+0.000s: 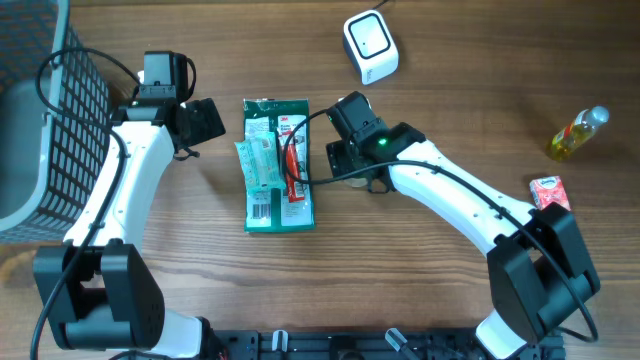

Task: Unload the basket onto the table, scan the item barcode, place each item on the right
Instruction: 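Lower the right gripper around the green-lidded jar and close it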

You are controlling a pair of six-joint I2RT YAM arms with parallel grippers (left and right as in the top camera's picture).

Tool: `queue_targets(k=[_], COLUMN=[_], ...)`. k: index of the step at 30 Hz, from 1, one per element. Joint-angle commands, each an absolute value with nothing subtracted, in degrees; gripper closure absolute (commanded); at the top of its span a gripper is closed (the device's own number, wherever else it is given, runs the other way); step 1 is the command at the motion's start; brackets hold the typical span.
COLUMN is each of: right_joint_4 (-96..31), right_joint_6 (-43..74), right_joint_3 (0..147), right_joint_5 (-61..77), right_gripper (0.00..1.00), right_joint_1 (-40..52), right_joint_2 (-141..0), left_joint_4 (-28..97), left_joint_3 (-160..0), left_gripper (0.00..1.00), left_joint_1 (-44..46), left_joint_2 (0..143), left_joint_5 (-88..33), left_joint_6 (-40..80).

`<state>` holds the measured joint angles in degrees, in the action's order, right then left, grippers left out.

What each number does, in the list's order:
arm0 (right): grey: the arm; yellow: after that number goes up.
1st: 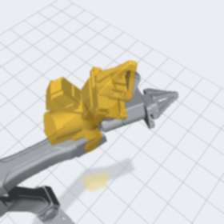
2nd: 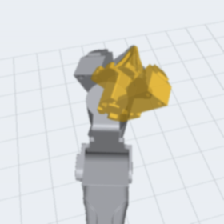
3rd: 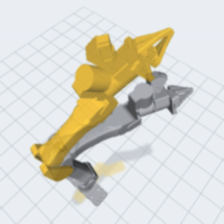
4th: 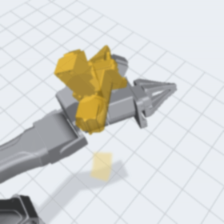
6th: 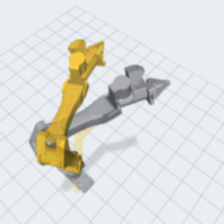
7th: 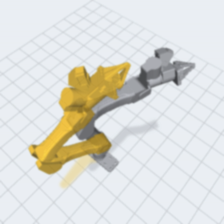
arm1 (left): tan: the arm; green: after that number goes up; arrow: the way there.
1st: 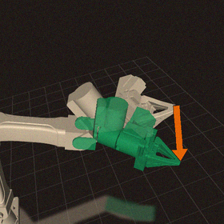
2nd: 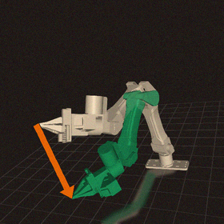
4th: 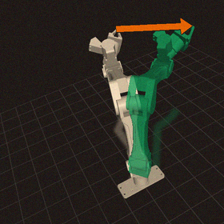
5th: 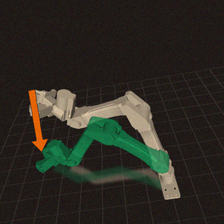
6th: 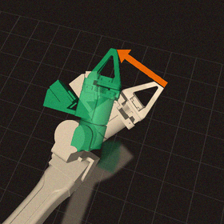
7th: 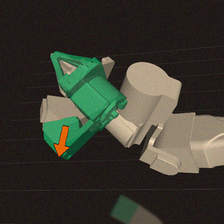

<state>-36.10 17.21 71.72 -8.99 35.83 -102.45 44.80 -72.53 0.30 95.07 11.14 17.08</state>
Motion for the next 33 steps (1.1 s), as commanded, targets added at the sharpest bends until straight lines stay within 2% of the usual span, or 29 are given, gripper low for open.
queue_targets(k=[1, 6, 12, 15, 22, 23, 25, 33], right_joint_4=[-36.71, -37.78, -40.29, -41.25, -44.62, -44.38, -43.75, -42.81], right_joint_6=[16.73, 18.17, 25.36, 27.40, 29.15, 29.10, 28.60, 28.82], right_joint_3=[71.22, 71.22, 71.24, 71.37, 75.53, 75.53, 75.53, 75.29], right_joint_5=[-7.35, -0.23, -0.27, -0.27, -0.56, -0.56, -0.51, 0.49], right_gripper=[0.26, 0.26, 0.32, 0.27, 0.27, 0.21, 0.00, 0.00], right_joint_1=[35.77, 35.77, 35.77, 35.77, 35.77, 35.77, 35.77, 35.77], right_joint_2=[-103.72, -103.72, -103.72, -103.61, -103.24, -103.26, -103.28, -103.55], left_joint_4=[44.77, 44.77, 44.77, 44.77, 44.77, 44.77, 44.77, 44.77], left_joint_3=[-72.27, -72.27, -72.27, -72.27, -72.27, -72.27, -72.27, -72.27], left_gripper=[0.00, 0.00, 0.00, 0.00, 0.00, 0.00, 0.00, 0.00], left_joint_1=[0.14, 0.14, 0.14, 0.14, 0.14, 0.14, 0.14, 0.14], left_joint_2=[95.53, 95.53, 95.53, 95.53, 95.53, 95.53, 95.53, 95.53], left_joint_5=[11.64, 11.64, 11.62, 11.64, 11.64, 11.64, 11.64, 11.64], left_joint_6=[17.17, 17.17, 17.17, 17.17, 17.15, 17.17, 17.17, 17.17])
